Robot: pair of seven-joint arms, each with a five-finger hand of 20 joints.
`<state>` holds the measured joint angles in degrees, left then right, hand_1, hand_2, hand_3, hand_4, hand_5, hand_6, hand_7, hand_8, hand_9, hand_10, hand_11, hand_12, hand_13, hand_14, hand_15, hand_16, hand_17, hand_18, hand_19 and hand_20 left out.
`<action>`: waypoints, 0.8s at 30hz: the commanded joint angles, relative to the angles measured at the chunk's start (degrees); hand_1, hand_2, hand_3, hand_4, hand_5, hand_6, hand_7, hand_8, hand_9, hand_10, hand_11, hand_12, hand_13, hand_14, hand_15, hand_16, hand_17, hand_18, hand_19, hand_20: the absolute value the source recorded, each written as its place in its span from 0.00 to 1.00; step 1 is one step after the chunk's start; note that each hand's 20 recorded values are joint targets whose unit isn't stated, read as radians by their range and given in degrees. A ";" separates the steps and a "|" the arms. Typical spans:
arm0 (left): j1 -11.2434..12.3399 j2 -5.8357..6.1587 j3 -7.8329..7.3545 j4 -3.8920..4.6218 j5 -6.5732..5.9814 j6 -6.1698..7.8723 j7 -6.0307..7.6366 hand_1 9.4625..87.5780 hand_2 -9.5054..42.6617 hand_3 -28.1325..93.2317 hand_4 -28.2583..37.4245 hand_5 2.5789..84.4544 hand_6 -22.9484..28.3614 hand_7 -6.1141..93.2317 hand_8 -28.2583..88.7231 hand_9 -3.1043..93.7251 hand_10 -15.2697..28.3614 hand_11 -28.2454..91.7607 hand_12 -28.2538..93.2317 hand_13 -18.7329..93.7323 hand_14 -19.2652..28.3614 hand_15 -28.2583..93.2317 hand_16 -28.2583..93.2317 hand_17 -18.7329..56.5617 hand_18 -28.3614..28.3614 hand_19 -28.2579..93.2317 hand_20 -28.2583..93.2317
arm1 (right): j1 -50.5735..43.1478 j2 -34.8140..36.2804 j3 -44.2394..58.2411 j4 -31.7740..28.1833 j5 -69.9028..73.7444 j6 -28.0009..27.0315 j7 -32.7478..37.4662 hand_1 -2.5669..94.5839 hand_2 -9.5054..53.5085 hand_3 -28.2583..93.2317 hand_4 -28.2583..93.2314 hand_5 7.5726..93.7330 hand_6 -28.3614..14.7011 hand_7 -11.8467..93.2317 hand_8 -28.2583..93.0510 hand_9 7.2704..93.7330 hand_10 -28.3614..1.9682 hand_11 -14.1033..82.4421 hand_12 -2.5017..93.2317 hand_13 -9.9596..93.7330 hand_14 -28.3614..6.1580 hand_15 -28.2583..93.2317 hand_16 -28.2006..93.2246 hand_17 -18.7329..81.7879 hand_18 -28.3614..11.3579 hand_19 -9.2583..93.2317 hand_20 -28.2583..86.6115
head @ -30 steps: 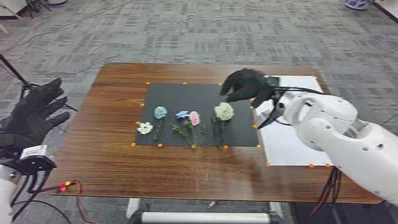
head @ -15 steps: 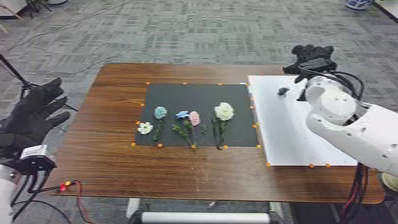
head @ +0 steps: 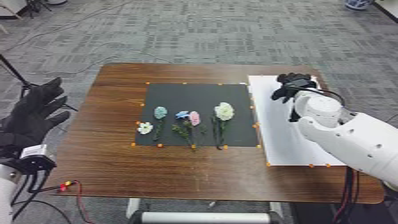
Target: Arrange flowers
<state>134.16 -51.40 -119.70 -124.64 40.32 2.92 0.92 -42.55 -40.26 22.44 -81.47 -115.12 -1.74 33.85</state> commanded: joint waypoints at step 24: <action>-0.01 0.05 0.01 -0.04 -0.40 -0.65 -0.11 0.26 0.12 0.60 0.00 0.18 0.47 0.25 0.17 0.14 0.53 0.38 0.40 0.18 0.63 0.51 0.20 0.06 0.83 0.49 0.32 | 1.43 1.30 -6.51 0.50 -0.58 13.06 -1.98 0.57 0.00 0.91 0.00 0.63 0.73 0.64 0.27 0.75 0.71 0.52 0.53 0.72 0.74 0.76 0.63 0.51 0.28 0.86 0.70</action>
<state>133.74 -50.96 -119.48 -124.56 40.32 2.78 0.88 -40.68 -41.11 16.76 -77.36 -115.18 4.33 33.75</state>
